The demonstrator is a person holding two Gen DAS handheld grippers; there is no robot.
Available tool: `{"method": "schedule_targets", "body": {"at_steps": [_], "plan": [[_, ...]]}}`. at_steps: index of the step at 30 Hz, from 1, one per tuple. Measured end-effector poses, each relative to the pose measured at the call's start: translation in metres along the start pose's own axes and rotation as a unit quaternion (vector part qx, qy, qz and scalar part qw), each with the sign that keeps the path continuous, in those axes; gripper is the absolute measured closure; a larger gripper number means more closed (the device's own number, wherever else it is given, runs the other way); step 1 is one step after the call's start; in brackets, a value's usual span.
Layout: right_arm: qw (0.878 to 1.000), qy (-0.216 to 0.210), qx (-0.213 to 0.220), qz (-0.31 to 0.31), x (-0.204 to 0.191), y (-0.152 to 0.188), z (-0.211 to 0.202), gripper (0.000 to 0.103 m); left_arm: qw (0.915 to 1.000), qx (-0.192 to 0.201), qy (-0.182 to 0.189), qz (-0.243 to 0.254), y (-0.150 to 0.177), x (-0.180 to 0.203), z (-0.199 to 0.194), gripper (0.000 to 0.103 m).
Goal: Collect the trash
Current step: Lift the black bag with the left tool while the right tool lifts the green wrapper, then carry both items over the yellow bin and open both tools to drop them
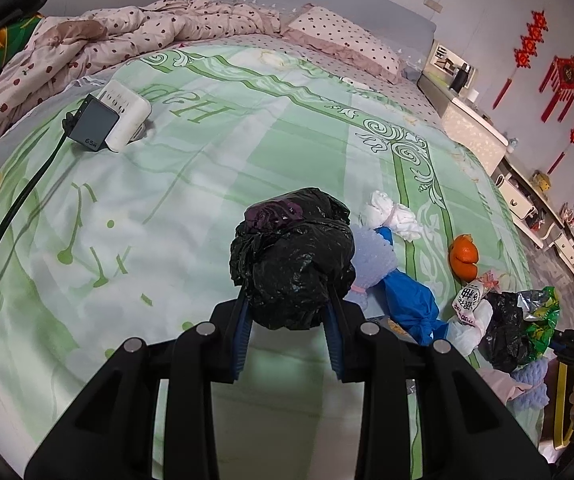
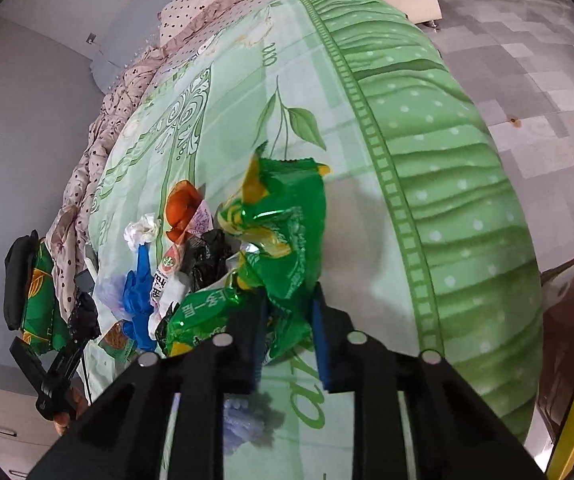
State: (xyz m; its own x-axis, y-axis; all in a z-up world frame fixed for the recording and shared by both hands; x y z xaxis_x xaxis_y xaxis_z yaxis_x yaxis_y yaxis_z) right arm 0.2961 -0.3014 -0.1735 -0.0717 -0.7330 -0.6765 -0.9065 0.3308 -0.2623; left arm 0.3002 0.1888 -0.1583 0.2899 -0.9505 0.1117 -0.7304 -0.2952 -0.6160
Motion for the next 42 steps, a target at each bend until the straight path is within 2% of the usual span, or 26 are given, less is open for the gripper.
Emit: {"method": "schedule_targets", "body": {"at_steps": [5,11,15,19,24,28,36,42], "plan": [[0.999,-0.002,0.028,-0.039,-0.009,-0.004,-0.013,0.091,1.0,0.007,0.003,0.006,-0.001,0.008,-0.011,0.072],[0.993,-0.005,0.075,-0.094,-0.026,0.002,-0.061,0.091,0.9992,0.028,0.01,0.026,-0.003,0.03,-0.043,0.072],[0.989,-0.01,0.097,-0.11,-0.033,0.01,-0.106,0.091,0.9976,0.046,0.031,0.04,-0.006,0.058,-0.073,0.072],[0.985,-0.012,0.123,-0.122,-0.035,0.016,-0.152,0.091,0.9935,0.068,0.062,0.067,-0.007,0.102,-0.109,0.072],[0.977,0.004,0.163,-0.14,-0.032,0.024,-0.214,0.091,0.9847,0.082,0.112,0.106,0.0,0.171,-0.148,0.072],[0.97,0.017,0.193,-0.145,-0.025,0.031,-0.258,0.091,0.9744,0.088,0.15,0.143,0.012,0.23,-0.173,0.072],[0.956,0.055,0.249,-0.142,0.0,0.046,-0.335,0.091,0.9537,0.082,0.213,0.196,0.042,0.33,-0.201,0.072],[0.95,0.092,0.272,-0.126,0.032,0.056,-0.37,0.091,0.9344,0.073,0.251,0.242,0.074,0.398,-0.212,0.072]]}}
Point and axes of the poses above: each gripper's, at about its wrist camera, not at the fingertips, and z roughly the way its jaws point, x to its right, y to its underside, the point moved 4 cm from there along z, roughly the way its jaws point, and after that the axes turned 11 degrees about -y, right-handed, at the moved point
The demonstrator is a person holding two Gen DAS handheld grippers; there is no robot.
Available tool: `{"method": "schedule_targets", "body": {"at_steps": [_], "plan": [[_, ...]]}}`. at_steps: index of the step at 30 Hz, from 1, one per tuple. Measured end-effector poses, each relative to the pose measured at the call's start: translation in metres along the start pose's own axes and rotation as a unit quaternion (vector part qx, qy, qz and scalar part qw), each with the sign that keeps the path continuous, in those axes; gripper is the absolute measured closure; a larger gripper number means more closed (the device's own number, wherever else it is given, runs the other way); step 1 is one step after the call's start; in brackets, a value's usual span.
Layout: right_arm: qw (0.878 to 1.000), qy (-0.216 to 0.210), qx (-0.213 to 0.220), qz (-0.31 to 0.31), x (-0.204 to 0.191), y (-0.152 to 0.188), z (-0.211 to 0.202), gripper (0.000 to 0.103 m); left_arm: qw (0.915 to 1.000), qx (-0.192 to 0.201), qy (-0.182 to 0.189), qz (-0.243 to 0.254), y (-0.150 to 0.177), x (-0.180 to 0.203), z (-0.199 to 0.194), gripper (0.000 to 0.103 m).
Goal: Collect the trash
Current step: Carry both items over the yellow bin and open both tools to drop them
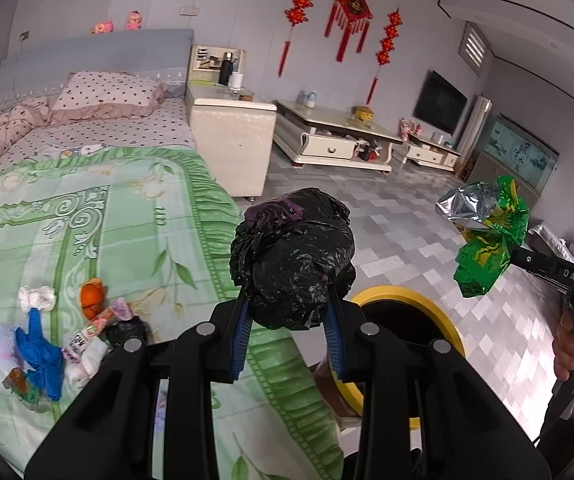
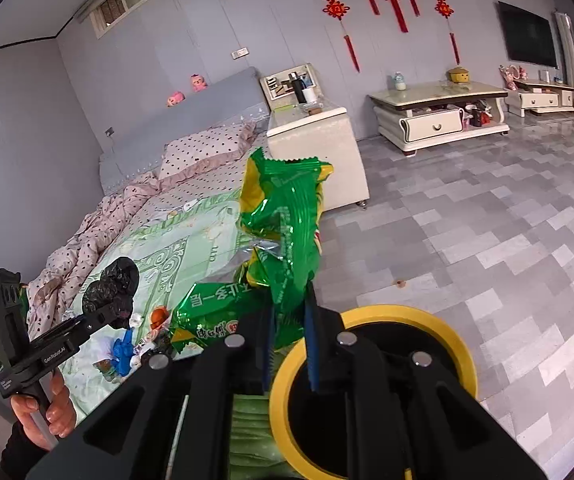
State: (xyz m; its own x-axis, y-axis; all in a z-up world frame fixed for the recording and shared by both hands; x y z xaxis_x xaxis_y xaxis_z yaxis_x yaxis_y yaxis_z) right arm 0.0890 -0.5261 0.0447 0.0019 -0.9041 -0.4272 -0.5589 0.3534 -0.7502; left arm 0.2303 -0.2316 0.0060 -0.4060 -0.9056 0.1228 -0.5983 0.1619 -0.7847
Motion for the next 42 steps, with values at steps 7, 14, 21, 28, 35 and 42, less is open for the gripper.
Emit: {"method": "schedule_targets", "body": {"at_steps": [7,14,21,28,35,42], "plan": [[0.999,0.028,-0.003,0.029,0.042,0.013,-0.005,0.091,0.9979,-0.034,0.041,0.036,0.015,0.062,0.038,0.072],[0.997,0.035,-0.03,0.062,0.077,0.033,0.012,0.091,0.9935,-0.068,0.069,0.059,0.043,0.109,0.076,0.072],[0.994,0.039,-0.05,0.085,0.1,0.047,0.024,0.089,0.9894,-0.103,0.078,0.065,0.073,0.134,0.104,0.071],[0.993,0.042,-0.052,0.1,0.109,0.051,0.024,0.071,0.9892,-0.108,0.076,0.064,0.081,0.133,0.117,0.058],[0.992,0.049,-0.045,0.108,0.111,0.052,0.019,0.052,0.9906,-0.104,0.071,0.054,0.077,0.126,0.11,0.043],[0.99,0.05,-0.057,0.123,0.11,0.057,0.017,0.036,0.9932,-0.095,0.057,0.036,0.074,0.106,0.098,0.032]]}}
Point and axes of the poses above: each gripper's, at about its wrist camera, not at the fingertips, and z roughly the way its jaws point, x to its right, y to its underside, the point moved 4 cm from there along z, roughly the way its jaws point, and after that the axes turned 11 degrees about -y, right-handed, at the moved point
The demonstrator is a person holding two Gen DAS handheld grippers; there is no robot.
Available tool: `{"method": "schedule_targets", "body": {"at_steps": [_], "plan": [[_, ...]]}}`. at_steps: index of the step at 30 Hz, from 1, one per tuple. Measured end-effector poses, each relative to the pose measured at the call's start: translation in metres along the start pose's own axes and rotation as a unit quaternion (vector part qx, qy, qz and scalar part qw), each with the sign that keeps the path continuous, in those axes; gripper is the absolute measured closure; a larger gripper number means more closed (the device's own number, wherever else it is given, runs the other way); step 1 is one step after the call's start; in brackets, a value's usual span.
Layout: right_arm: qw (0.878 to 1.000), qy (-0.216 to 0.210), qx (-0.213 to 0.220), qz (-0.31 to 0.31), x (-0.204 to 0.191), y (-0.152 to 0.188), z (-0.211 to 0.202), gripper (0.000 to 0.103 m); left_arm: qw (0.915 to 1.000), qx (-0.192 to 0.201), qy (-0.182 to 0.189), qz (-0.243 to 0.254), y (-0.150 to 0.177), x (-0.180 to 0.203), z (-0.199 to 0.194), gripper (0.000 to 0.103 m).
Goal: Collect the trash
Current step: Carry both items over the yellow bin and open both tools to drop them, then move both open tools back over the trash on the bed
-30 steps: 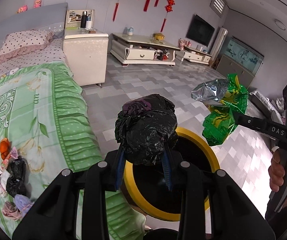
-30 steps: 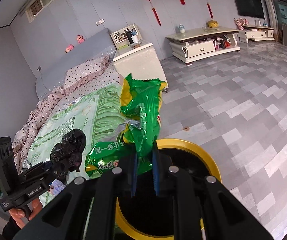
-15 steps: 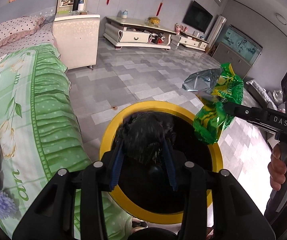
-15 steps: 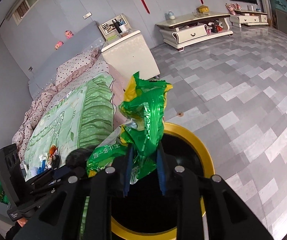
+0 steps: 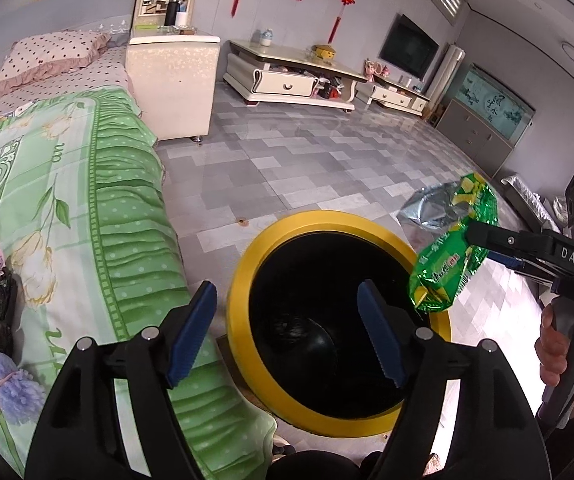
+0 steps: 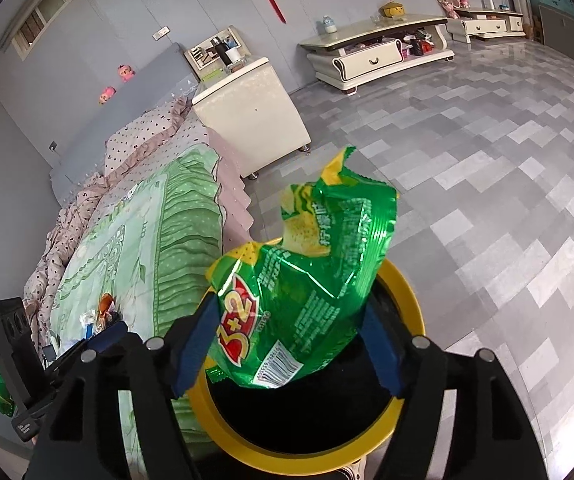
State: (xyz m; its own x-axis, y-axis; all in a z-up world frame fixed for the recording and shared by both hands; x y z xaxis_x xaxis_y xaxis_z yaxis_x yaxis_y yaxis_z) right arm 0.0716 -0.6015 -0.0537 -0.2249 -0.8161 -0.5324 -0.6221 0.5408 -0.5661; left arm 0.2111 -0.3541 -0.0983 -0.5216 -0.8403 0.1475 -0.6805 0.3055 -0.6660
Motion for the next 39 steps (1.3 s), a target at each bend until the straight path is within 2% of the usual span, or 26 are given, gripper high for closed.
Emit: {"method": "schedule_targets", "body": {"at_steps": [4,12,18,28,33,39], "plan": [[1.0,-0.008,-0.011,0.009,-0.003,0.002,0.001,0.028,0.9999,0.006,-0.005,-0.01,-0.001,-0.011,-0.01,0.029],[0.998,-0.029,-0.04,0.029,-0.015,0.006,0.006,0.021,0.9993,0.018,-0.01,-0.031,0.003,-0.033,-0.031,0.028],[0.998,-0.017,-0.045,0.029,-0.026,0.004,0.008,0.019,0.9983,0.026,-0.014,-0.051,0.007,-0.05,-0.044,0.028],[0.999,-0.006,-0.024,-0.02,-0.066,0.006,0.007,0.019,0.9952,0.049,-0.04,-0.075,0.013,-0.096,-0.075,0.027],[0.998,-0.015,0.0,-0.066,-0.103,0.007,0.008,0.019,0.9913,0.067,-0.074,-0.086,0.018,-0.134,-0.097,0.023],[0.99,-0.04,0.05,-0.126,-0.153,0.007,0.007,0.012,0.9834,0.081,-0.119,-0.111,0.026,-0.189,-0.123,0.022]]}}
Point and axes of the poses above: each gripper's, at about its wrist camera, not at the fingertips, and z roughly the way its jaws point, x to its right, y to its underside, the point moved 4 cm from there along z, roughly the way its jaws point, and after that the axes turned 11 degrees about -y, right-handed, at the moved point
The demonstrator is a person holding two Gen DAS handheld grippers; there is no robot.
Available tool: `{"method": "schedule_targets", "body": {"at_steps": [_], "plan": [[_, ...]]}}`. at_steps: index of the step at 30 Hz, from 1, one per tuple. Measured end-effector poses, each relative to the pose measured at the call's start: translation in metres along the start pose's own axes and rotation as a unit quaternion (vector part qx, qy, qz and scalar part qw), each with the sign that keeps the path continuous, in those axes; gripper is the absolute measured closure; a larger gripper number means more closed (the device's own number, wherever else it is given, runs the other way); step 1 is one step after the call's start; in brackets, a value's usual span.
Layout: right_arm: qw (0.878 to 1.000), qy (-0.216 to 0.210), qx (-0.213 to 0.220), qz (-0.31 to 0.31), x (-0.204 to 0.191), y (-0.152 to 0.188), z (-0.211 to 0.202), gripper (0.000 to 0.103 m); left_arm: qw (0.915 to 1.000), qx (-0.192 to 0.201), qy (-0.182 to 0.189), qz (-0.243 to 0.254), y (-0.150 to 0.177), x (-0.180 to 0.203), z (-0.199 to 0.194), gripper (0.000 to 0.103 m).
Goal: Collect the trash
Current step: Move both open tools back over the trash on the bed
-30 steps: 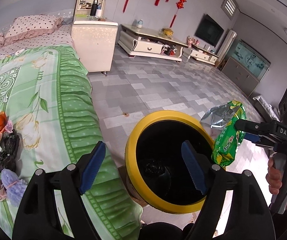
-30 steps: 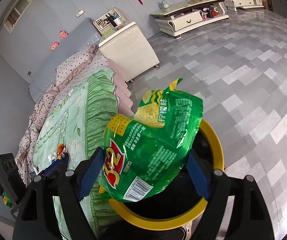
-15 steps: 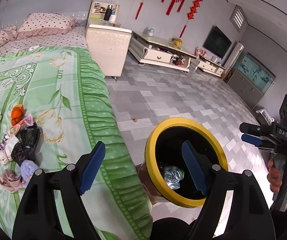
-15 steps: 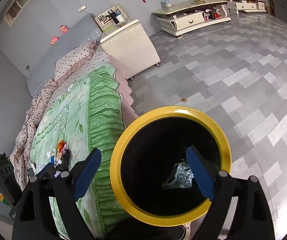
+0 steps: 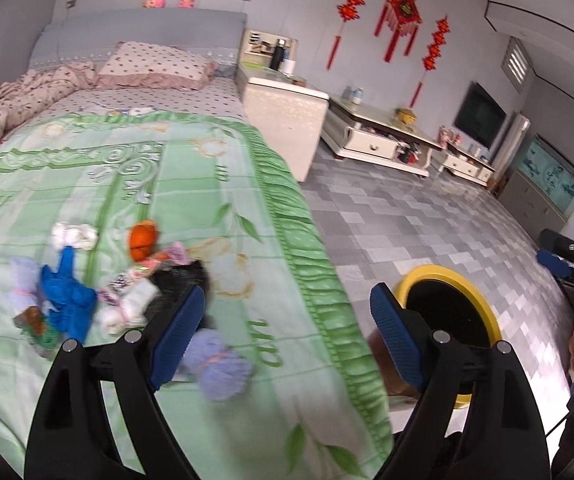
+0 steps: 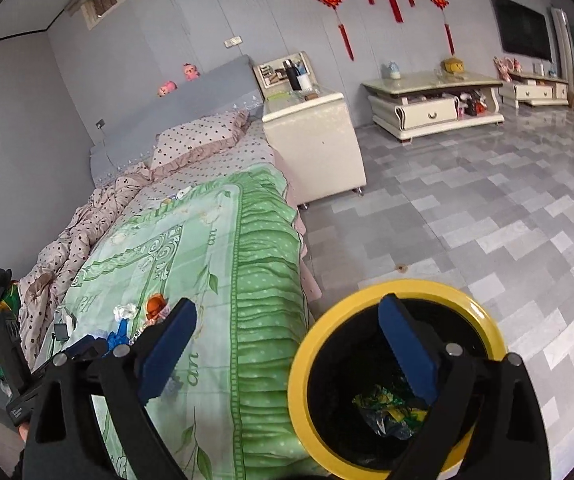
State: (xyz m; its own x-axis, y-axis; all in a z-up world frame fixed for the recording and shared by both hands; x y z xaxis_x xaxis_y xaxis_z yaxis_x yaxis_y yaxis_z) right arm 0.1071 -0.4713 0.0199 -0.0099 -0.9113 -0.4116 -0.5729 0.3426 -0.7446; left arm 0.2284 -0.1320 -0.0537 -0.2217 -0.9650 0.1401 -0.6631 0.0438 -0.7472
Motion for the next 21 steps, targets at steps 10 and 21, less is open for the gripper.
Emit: {"method": "schedule_targets", "body": {"at_steps": [10,21], "plan": [[0.996,-0.02,0.047,-0.078,-0.067,-0.003,0.024,0.008,0.9962,0.022,-0.08,-0.026,-0.01,-0.093,-0.019,0.015],[0.987,-0.055,-0.002,-0.152,-0.127,0.029,0.088,0.008,0.9851,0.022,-0.161,-0.057,-0.018,-0.194,-0.013,0.013]]}}
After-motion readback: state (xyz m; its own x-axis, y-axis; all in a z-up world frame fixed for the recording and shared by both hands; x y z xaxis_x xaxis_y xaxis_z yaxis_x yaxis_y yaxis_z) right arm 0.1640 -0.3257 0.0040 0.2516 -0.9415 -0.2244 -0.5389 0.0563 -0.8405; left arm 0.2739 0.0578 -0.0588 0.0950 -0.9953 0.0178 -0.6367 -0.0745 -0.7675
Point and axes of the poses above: each gripper's, at about its wrist camera, not at the fingertips, and z roughly the way its jaws point, x to its right, y to its underside, the point moved 4 cm from there along z, roughly the way its jaws point, and after that the axes turned 11 degrees about -y, right-handed, at the moved point
